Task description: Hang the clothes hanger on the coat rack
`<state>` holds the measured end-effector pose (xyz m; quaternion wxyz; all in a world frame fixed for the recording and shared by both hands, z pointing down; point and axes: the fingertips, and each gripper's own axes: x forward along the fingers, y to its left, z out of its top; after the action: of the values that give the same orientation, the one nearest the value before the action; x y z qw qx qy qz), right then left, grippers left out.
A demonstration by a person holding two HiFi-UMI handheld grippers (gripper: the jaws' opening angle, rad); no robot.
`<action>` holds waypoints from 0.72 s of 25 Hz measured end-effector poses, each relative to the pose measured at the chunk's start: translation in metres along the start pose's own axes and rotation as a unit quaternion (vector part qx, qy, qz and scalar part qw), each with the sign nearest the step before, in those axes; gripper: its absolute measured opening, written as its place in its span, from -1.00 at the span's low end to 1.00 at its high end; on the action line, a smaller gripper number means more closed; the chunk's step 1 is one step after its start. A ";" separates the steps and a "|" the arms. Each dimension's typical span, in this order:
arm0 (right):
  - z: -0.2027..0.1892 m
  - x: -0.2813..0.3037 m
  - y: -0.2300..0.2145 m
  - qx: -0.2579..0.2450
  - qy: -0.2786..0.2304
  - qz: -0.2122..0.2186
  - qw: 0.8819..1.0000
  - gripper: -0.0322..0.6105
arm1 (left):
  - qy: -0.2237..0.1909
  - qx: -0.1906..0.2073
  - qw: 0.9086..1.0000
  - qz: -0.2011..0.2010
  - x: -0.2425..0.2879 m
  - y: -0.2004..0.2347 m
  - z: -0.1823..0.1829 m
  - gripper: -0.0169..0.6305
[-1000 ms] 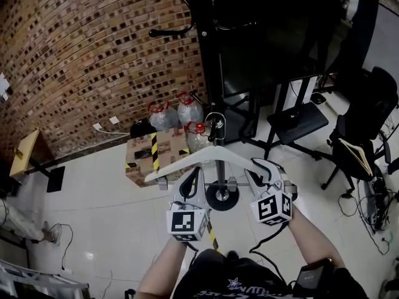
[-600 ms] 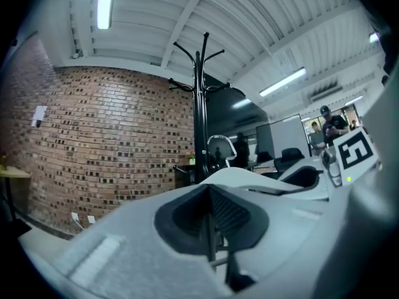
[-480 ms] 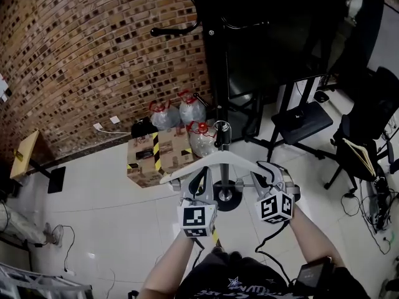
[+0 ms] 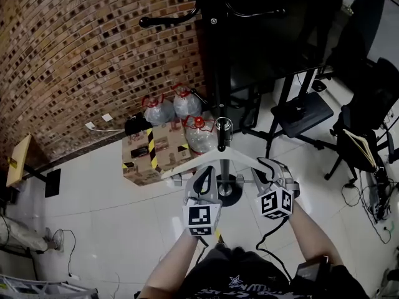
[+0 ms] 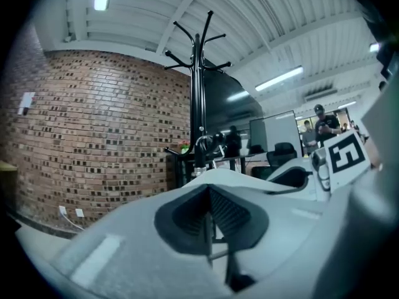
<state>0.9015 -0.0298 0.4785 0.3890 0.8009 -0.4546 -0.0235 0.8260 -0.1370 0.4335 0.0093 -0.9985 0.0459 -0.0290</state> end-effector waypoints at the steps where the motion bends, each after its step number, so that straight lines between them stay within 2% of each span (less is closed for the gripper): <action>1: -0.001 0.003 0.001 0.004 0.001 0.000 1.000 -0.56 | 0.004 -0.001 1.000 -0.002 0.003 0.001 -0.004 -0.93; 4: -0.005 0.008 0.004 0.009 0.002 0.001 1.000 -0.56 | 0.007 0.001 1.000 -0.008 0.011 0.002 -0.013 -0.93; 8: -0.010 0.011 0.010 0.005 0.003 0.007 1.000 -0.56 | 0.016 0.024 1.000 -0.009 0.016 0.006 -0.024 -0.93; 18: -0.012 0.018 0.022 0.005 0.006 0.010 1.000 -0.56 | 0.028 0.008 0.999 -0.012 0.014 0.014 -0.031 -0.93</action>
<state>0.9011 -0.0424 0.5070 0.3881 0.7983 -0.4603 -0.0122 0.8372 -0.1527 0.4649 0.0152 -0.9977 0.0336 -0.0576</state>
